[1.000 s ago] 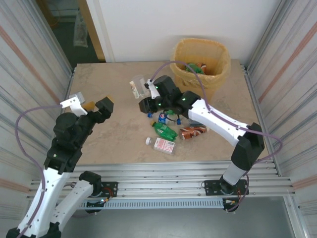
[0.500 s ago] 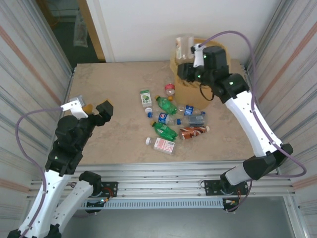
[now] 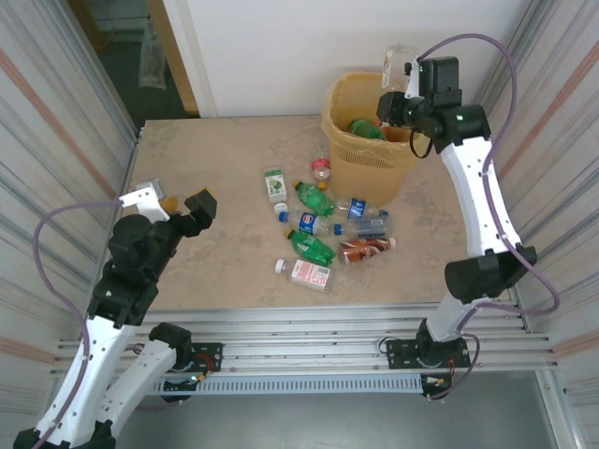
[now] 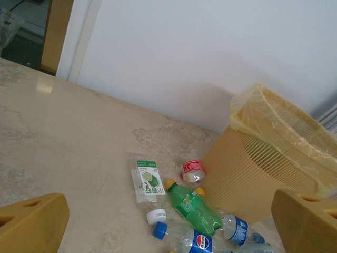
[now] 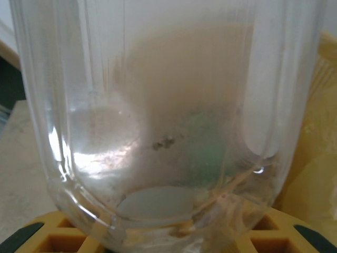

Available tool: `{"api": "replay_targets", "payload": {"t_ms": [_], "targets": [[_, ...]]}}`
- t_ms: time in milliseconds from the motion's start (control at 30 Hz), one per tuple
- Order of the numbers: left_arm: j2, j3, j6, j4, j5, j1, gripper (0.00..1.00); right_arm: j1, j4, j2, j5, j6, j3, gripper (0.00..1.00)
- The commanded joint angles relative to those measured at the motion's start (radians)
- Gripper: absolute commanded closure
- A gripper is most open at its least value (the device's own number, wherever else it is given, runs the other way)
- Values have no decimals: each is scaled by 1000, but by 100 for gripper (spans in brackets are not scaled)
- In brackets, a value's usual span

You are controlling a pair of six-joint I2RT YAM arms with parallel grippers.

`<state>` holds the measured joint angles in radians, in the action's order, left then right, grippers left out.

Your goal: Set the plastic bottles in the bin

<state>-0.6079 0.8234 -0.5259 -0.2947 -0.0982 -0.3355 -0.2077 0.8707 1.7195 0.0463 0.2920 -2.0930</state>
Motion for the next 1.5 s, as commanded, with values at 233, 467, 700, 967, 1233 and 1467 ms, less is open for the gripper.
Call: {"api": "replay_targets", "payload": {"t_ms": [233, 467, 700, 967, 1233, 1467], "targets": [[-26, 7, 28, -17, 2, -4, 1, 16, 158, 167, -184, -18, -152, 70], [-50, 18, 29, -16, 4, -4, 1, 29, 180, 210, -209, -11, -147, 66], [-62, 16, 24, -18, 8, -4, 1, 31, 180, 231, -221, -18, -148, 48], [-60, 13, 24, -20, 5, -4, 1, 33, 166, 211, -202, -32, -155, 32], [-68, 19, 26, -42, 1, -4, 1, 33, 118, 140, -107, -45, -162, 27], [-87, 28, 32, -72, 6, -4, 1, 28, 78, 41, -24, -36, -165, 22]]}}
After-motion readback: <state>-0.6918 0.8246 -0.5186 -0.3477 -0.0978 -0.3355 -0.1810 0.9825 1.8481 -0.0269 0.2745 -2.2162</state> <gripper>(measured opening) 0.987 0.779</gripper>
